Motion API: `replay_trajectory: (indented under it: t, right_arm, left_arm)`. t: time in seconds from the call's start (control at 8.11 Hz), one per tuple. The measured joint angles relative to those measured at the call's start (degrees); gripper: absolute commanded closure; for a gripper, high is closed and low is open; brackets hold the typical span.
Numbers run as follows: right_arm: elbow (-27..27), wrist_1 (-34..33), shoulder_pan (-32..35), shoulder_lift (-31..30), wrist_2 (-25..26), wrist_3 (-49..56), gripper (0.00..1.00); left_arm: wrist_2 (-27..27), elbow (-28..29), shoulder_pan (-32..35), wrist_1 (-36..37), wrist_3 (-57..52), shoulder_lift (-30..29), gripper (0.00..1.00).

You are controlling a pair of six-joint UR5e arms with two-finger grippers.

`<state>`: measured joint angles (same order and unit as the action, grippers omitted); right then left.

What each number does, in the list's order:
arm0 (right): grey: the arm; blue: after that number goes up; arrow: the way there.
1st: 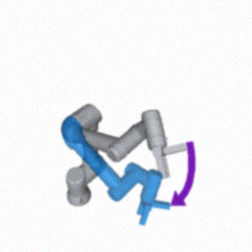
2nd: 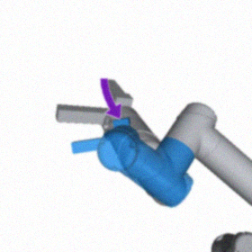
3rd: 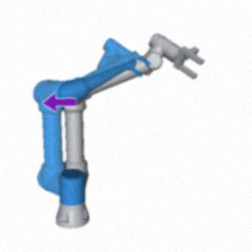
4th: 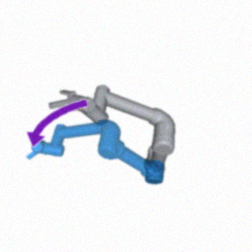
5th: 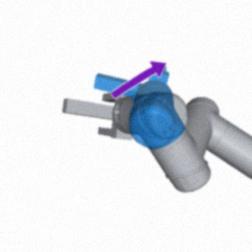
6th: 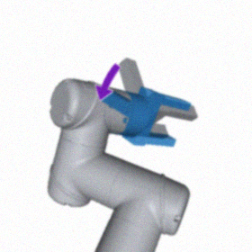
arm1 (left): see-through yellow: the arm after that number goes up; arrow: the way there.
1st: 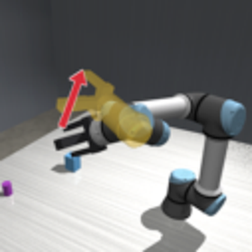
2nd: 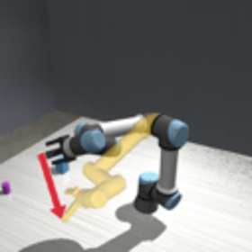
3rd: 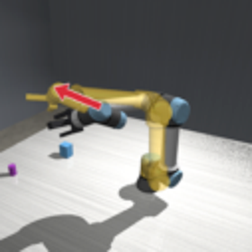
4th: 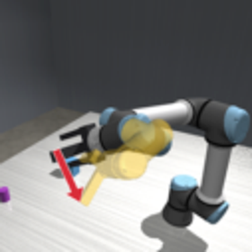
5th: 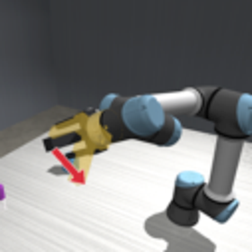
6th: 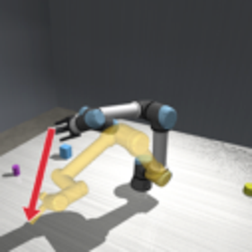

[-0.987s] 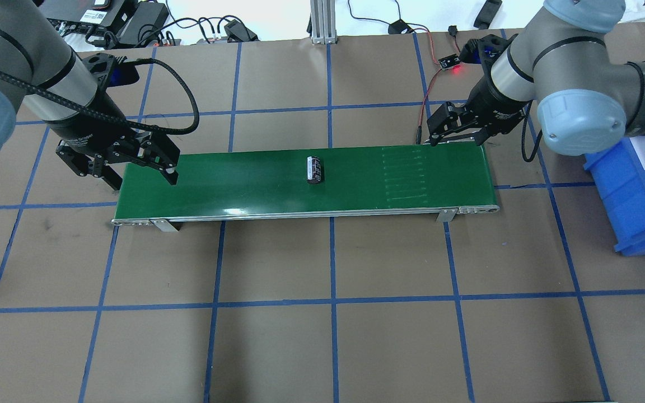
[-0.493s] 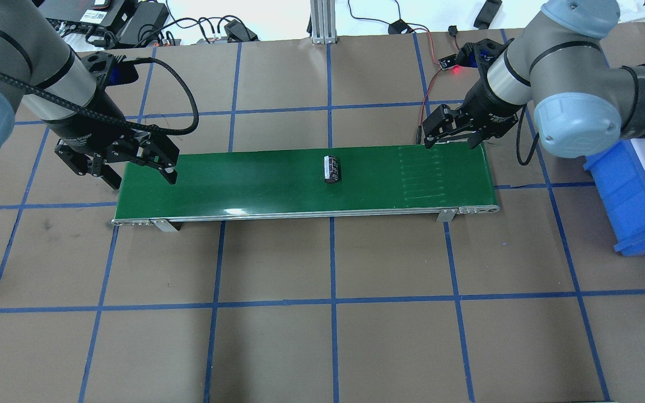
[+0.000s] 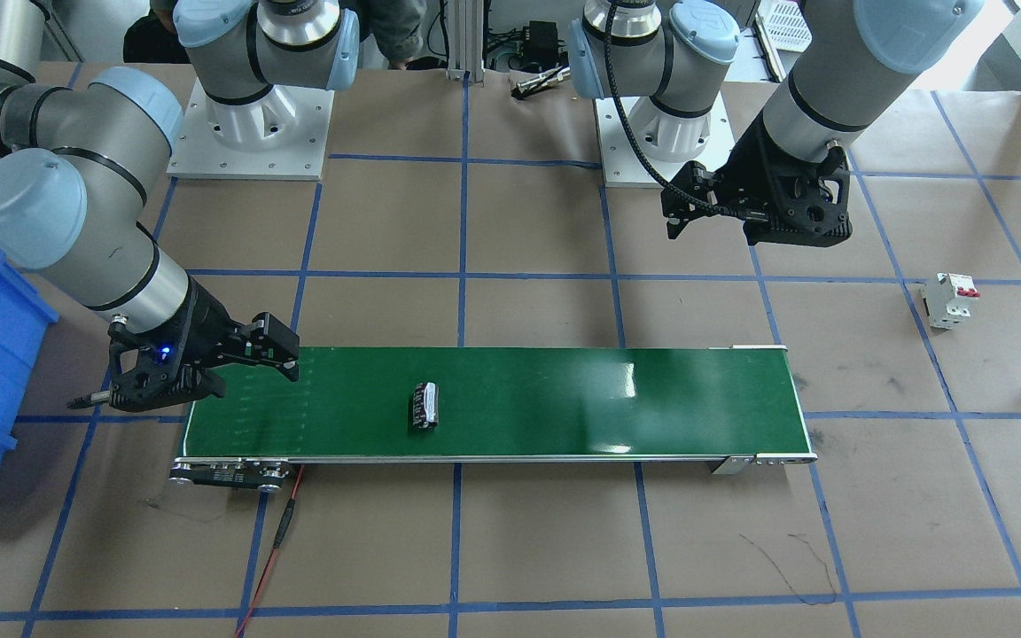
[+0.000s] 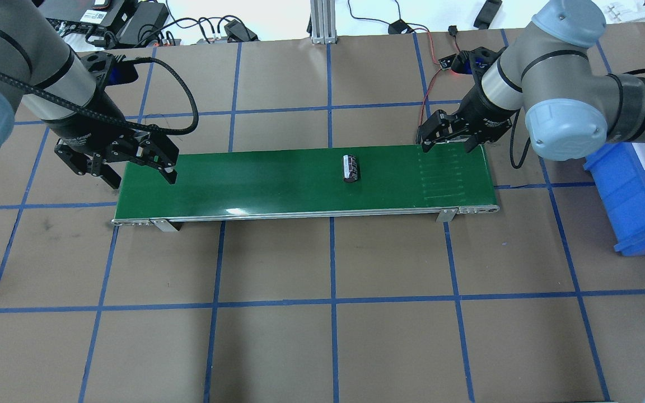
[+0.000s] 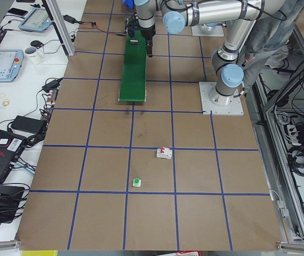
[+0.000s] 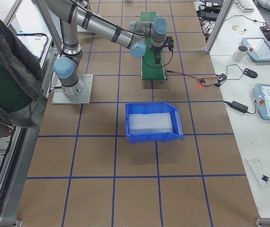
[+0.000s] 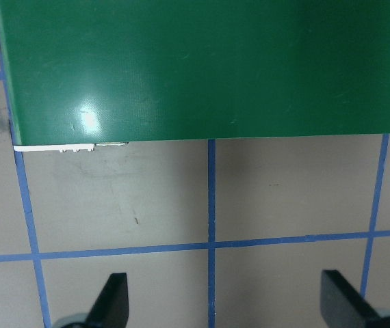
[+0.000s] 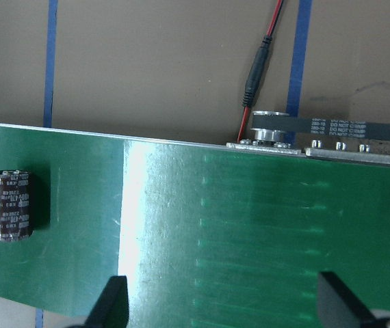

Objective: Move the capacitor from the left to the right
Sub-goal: 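Raise the left gripper while the belt carries the capacitor toward the right gripper, then lower the right gripper onto the capacitor on the belt and grasp it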

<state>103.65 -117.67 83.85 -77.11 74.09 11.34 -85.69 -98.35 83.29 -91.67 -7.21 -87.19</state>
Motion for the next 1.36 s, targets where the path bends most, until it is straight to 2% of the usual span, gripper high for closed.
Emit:
replay_trajectory:
  t: [0.62, 1.36]
  right_arm:
    - [0.43, -1.87, 0.00, 2.15, -2.78, 0.00, 0.08]
    - [0.94, -1.95, 0.00, 3.13, -3.08, 0.00, 0.11]
  left_arm:
    - [0.00, 0.00, -0.06, 0.08, 0.00, 0.00, 0.00]
    - [0.00, 0.00, -0.14, 0.08, 0.00, 0.00, 0.00]
